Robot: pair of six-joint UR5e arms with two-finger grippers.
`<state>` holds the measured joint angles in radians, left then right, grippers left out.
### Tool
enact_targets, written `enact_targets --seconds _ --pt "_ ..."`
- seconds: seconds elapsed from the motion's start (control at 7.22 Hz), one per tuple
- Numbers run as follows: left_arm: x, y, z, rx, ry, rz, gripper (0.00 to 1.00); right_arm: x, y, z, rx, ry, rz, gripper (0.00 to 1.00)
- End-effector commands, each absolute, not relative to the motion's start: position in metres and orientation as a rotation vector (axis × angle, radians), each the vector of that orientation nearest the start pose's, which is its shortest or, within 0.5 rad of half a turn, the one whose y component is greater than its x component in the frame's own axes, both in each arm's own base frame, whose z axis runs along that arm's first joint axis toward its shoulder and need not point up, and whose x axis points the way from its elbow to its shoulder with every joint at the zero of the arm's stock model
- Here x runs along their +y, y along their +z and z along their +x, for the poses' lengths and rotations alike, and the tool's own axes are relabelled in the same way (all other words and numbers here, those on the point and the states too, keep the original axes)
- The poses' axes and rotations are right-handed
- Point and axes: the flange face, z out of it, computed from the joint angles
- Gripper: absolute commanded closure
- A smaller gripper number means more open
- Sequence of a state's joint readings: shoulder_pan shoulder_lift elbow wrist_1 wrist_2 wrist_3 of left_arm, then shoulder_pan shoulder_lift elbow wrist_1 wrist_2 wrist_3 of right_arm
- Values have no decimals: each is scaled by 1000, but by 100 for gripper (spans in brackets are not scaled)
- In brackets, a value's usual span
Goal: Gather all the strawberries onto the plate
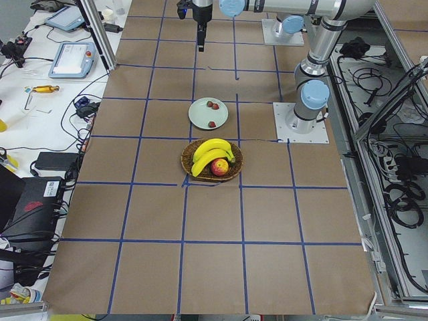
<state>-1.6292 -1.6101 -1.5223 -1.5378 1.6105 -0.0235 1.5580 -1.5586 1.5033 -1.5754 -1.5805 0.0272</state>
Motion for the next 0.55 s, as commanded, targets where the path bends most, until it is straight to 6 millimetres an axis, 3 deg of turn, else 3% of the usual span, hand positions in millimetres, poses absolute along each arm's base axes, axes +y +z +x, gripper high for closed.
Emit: enact_targets --seconds 0.0,0.42 --pt "-513 500 -161 3113 -85 44 0 -503 513 127 3149 -85 54 0" --pt "-515 504 -162 3116 -105 25 0 -500 512 138 3160 -80 6 0"
